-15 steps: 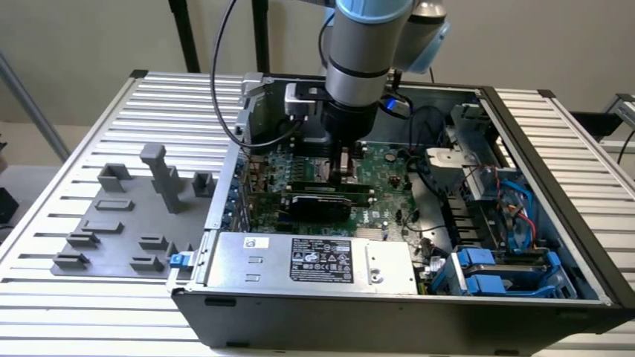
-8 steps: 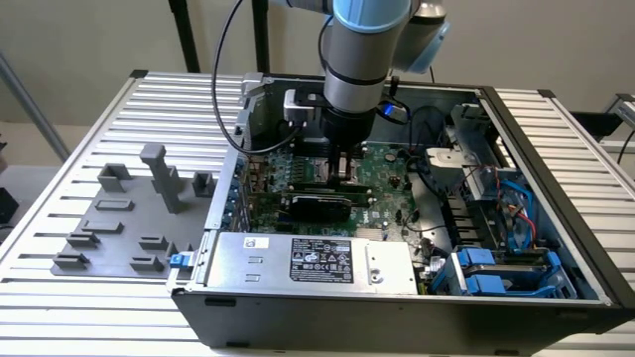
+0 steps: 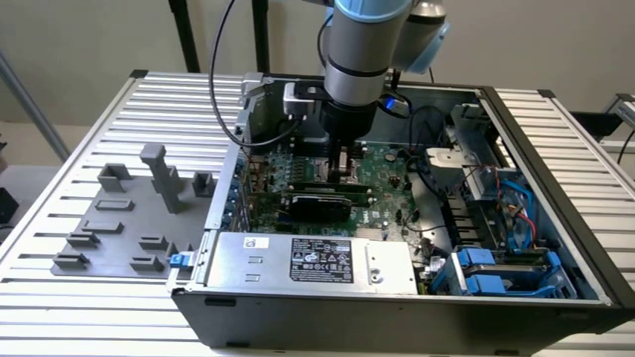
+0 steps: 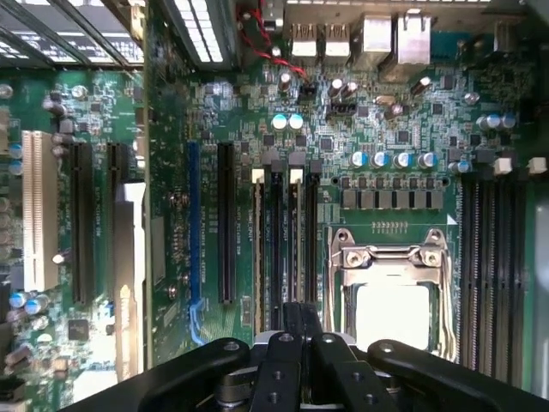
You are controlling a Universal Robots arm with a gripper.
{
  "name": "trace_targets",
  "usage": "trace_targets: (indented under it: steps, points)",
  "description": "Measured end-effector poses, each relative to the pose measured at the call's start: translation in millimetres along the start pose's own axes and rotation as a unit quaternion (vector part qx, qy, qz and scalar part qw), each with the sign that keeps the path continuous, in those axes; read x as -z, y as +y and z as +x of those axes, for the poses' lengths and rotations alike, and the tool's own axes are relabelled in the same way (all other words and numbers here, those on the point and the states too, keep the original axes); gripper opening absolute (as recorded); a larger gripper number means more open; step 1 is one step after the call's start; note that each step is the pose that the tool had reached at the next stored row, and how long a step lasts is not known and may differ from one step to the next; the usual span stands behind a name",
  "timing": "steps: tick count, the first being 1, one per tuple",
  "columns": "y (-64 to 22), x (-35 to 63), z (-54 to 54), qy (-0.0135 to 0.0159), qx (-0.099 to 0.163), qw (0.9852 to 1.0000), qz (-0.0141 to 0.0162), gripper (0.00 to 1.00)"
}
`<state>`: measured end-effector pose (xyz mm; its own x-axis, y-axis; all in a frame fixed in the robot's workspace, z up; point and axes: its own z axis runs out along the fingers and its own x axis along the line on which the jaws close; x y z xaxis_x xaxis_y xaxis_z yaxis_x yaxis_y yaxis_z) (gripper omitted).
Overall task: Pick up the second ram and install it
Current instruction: 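Press down the second ram until it locks into place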
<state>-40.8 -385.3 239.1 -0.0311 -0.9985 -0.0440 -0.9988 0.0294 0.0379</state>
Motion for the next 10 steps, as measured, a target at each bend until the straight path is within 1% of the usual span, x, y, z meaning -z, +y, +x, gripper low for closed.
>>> trace_targets:
  steps: [2,10]
  points:
    - [0.0,2.5,-0.1,0.0001,0.000,1.0000,-0.0002,0.11]
    - [0.0,2.5,-0.1,0.0001,0.000,1.0000,-0.0002,0.11]
